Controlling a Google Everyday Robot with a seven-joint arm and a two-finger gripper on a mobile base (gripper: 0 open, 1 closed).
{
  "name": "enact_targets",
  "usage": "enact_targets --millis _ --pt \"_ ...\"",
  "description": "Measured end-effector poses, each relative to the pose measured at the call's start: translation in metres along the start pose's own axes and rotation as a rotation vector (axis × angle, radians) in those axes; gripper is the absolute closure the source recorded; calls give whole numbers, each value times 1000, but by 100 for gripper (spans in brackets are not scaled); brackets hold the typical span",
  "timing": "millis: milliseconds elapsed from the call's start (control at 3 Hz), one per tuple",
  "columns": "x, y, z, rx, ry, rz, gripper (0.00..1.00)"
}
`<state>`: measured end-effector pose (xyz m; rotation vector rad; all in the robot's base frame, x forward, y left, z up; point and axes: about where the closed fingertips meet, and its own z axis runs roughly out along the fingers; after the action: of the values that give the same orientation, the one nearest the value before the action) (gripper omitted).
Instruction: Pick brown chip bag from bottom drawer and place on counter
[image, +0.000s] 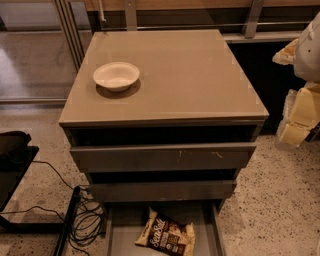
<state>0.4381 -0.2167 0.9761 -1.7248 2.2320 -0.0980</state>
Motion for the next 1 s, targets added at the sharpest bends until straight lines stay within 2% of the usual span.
enact_targets --millis 333,667,1000 --pt "0 0 0 2 -11 -1 0" --pt "5 6 21 20 -32 -19 0" --pt "15 29 71 13 -107 -65 0"
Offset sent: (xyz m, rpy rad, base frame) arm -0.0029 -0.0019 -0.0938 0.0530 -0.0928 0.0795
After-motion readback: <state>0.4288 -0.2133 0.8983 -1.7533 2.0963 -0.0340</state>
